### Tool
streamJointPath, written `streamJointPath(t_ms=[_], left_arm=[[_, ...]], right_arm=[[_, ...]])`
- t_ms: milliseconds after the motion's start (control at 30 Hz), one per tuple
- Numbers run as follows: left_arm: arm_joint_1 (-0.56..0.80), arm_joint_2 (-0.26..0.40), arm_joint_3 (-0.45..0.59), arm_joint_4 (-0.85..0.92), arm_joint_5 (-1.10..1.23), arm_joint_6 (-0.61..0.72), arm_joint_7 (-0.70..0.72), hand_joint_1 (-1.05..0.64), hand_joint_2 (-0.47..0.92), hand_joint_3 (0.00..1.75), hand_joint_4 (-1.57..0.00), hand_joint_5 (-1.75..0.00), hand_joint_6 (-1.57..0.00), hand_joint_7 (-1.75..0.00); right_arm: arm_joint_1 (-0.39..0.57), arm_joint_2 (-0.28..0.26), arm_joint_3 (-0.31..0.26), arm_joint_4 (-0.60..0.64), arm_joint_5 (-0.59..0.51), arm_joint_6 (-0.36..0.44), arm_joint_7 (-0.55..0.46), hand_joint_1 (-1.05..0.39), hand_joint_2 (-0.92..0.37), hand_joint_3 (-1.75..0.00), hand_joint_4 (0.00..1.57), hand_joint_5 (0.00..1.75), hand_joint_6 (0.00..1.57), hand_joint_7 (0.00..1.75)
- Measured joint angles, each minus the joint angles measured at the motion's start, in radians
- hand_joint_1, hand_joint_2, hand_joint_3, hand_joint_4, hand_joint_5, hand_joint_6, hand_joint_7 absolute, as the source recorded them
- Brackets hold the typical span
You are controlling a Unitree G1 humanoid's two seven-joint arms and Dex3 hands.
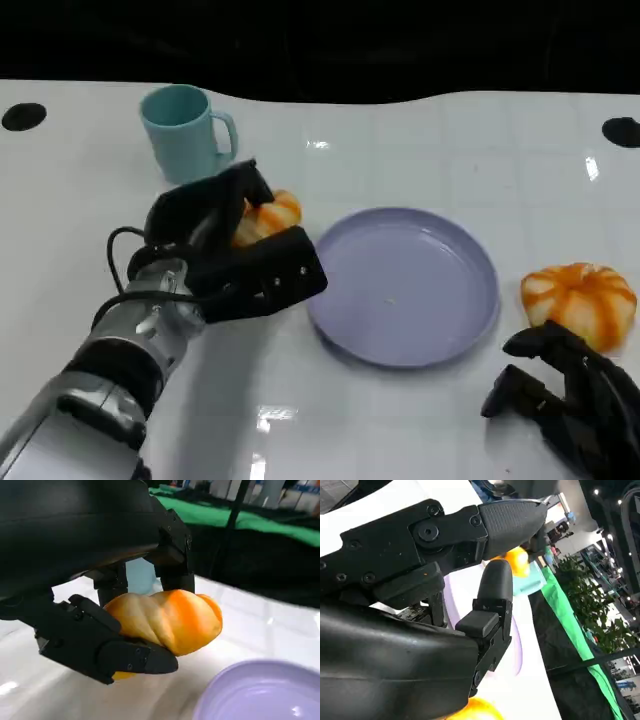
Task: Grasp the bread from the table and place it into the plate.
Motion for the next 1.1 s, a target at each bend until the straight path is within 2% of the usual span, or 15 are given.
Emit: streamJointPath(t_ms=[233, 333, 467, 533, 667, 1100], left_arm=[[0.002, 0.011, -0.028, -0.057, 0.023, -0.047, 0.030, -0.14, 0.57, 1.09, -0.89, -1.75, -0.63, -1.75], [0.013, 0.010, -0.065, -0.093, 0.062, -0.107, 0.082, -0.12, 0.55, 1.10, -0.89, -1.75, -0.63, -1.75], [0.011, -0.016, -0.091, -0.123, 0.084, -0.194, 0.099, -0.09, 0.52, 1.15, -0.90, -1.75, -0.68, -1.75], [0.010, -0.030, -0.102, -0.121, 0.085, -0.234, 0.099, -0.12, 0.52, 1.22, -0.94, -1.75, -0.73, -1.75], [-0.011, -0.062, -0.117, -0.095, 0.084, -0.302, 0.077, -0.17, 0.53, 1.25, -0.95, -1.75, -0.74, -1.75], [-0.066, -0.137, -0.172, -0.027, 0.103, -0.264, -0.050, -0.18, 0.55, 1.11, -0.92, -1.75, -0.69, -1.75]], right_arm=[[0.000, 0.000, -0.001, 0.001, 0.001, -0.001, 0.001, -0.51, -0.92, -0.23, 0.68, 1.46, 0.62, 1.10], [-0.001, -0.001, -0.007, 0.006, 0.002, -0.003, 0.009, -0.51, -0.92, -0.23, 0.67, 1.46, 0.63, 1.10], [-0.002, -0.001, -0.006, 0.006, 0.002, -0.003, 0.008, -0.51, -0.92, -0.23, 0.67, 1.47, 0.62, 1.10], [-0.002, -0.001, -0.006, 0.006, 0.003, -0.001, 0.009, -0.51, -0.92, -0.23, 0.66, 1.47, 0.61, 1.10], [-0.002, -0.009, -0.009, 0.006, 0.008, 0.013, 0.021, -0.51, -0.92, -0.21, 0.67, 1.47, 0.62, 1.11], [0.006, -0.009, -0.006, -0.011, 0.013, 0.029, 0.014, -0.51, -0.92, -0.24, 0.66, 1.46, 0.61, 1.13]])
